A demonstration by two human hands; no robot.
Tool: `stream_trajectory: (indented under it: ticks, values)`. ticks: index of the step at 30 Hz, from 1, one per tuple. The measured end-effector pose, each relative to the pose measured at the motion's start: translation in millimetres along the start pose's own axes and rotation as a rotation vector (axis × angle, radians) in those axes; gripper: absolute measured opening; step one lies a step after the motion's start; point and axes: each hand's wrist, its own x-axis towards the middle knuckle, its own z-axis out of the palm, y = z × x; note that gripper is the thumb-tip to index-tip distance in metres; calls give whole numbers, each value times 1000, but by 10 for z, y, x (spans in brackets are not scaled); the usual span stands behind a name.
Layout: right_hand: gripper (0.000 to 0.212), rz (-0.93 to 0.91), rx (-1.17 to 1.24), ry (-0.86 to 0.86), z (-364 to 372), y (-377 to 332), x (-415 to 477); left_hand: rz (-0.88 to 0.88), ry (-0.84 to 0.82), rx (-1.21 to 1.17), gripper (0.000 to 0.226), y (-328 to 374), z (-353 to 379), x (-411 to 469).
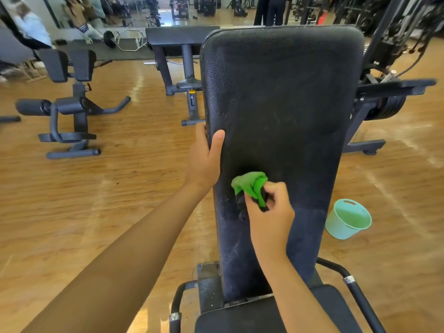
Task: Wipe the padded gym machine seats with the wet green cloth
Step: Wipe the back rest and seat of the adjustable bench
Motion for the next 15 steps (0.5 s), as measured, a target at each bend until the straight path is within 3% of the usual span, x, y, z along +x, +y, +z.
stream_trajectory:
  ticks: [7,15]
  values:
    - [30,-165,-225,-67,8,221,-104,-3,20,-9,48,-23,25,-12]
    - [31,67,-240,-188,-135,342,-360,-13,20,9,53,-23,42,-25]
